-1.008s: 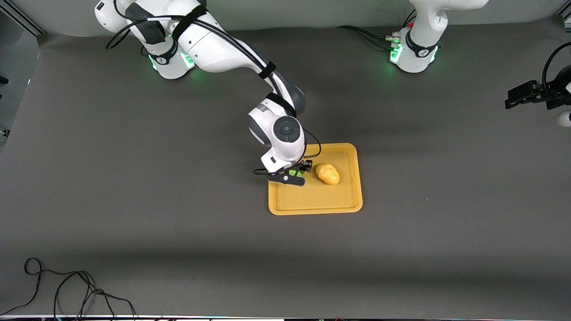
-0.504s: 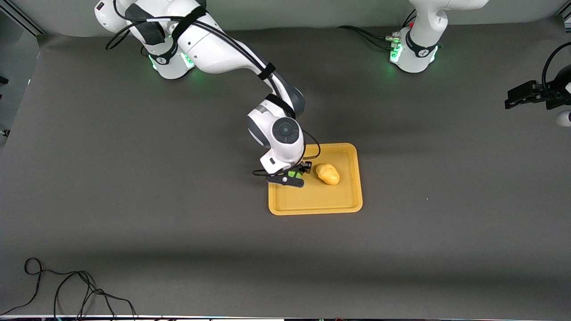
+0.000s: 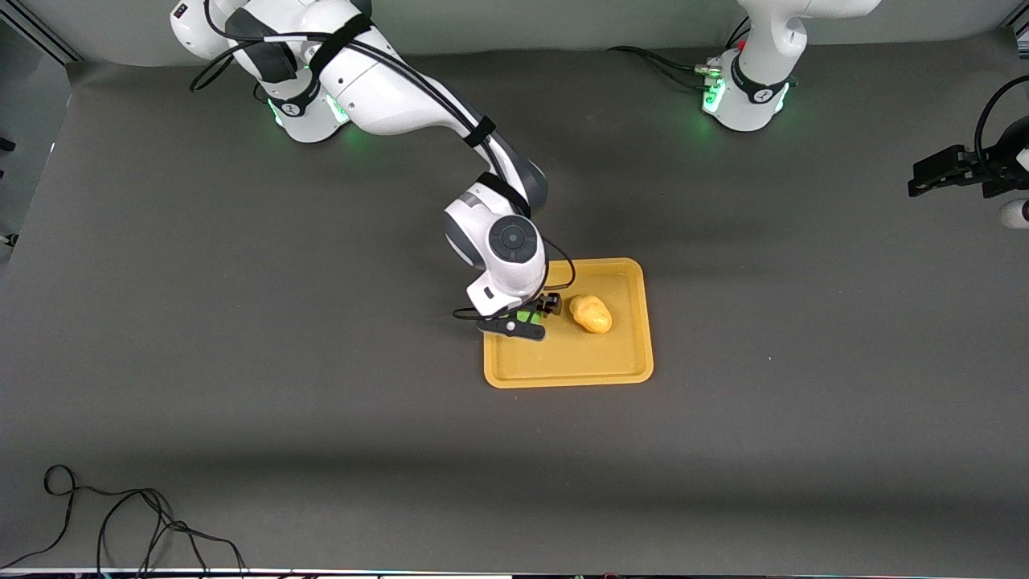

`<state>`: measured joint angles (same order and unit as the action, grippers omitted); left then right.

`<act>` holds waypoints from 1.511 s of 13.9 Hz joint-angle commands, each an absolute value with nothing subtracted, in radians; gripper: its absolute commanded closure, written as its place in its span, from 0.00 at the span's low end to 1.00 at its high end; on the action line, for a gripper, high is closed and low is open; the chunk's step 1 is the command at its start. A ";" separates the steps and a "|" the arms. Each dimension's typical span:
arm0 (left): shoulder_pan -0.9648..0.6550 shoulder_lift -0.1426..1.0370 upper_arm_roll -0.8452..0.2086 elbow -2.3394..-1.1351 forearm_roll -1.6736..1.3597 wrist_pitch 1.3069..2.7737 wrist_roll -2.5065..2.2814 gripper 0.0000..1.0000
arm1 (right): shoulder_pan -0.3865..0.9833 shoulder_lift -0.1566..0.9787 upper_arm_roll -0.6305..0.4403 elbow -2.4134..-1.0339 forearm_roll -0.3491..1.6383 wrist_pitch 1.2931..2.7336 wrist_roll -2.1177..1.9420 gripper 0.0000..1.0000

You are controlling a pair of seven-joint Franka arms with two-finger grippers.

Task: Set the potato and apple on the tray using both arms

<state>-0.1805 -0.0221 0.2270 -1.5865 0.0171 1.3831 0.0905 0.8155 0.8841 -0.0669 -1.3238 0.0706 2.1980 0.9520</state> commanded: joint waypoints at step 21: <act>-0.216 -0.028 0.088 -1.629 -0.072 1.432 -0.217 0.03 | 0.490 0.138 -0.345 -1.408 0.054 1.491 0.206 0.00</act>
